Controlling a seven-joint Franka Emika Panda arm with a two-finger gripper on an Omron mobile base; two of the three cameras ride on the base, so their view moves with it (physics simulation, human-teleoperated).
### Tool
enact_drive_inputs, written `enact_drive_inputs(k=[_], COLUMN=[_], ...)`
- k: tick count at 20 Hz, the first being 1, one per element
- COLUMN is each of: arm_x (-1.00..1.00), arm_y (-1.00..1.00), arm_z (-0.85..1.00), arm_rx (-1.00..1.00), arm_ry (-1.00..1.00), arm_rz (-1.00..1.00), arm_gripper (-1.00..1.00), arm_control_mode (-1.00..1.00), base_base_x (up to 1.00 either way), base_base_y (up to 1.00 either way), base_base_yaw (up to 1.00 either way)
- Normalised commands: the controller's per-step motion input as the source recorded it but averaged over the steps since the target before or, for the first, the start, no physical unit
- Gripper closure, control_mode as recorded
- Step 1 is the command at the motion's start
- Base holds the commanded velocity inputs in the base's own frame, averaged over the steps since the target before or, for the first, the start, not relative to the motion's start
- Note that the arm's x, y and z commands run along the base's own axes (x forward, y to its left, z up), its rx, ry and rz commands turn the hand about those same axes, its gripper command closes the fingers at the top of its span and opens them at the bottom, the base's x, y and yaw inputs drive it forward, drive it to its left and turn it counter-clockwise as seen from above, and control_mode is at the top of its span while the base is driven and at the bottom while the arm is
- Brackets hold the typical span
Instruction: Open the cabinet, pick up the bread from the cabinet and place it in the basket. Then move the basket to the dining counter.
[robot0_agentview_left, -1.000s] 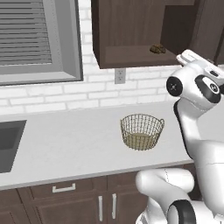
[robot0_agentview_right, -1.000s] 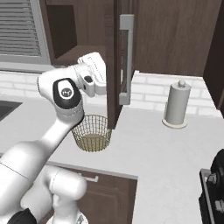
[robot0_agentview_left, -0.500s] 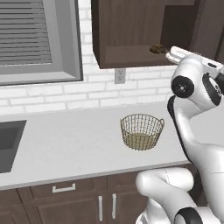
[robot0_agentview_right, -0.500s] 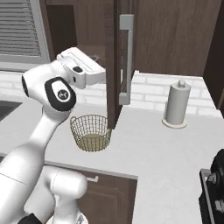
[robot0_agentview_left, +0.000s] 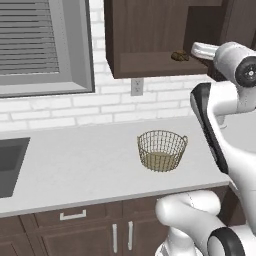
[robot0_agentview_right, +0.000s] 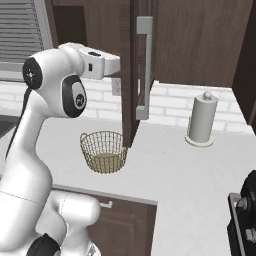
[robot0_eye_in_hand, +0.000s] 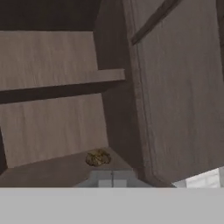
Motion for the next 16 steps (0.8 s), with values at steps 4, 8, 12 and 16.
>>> enact_drive_inputs(k=[4, 8, 12, 16], arm_x=[-0.06, -0.01, 0.07, 0.25], arm_y=[0.31, 0.01, 0.21, 0.05], arm_z=[0.32, -0.06, -0.46, -0.39], arm_rx=[-0.01, 0.00, 0.01, 0.01], arm_ry=[0.35, 0.24, 0.20, 0.22], arm_rz=[0.01, 0.08, 0.19, 0.20], arm_gripper=[1.00, 1.00, -1.00, -1.00], arm_control_mode=[-1.00, -1.00, -1.00, -1.00], base_base_x=[0.00, 0.00, 0.00, 0.00], base_base_y=[0.00, 0.00, 0.00, 0.00], base_base_yaw=[0.00, 0.00, 0.00, 0.00])
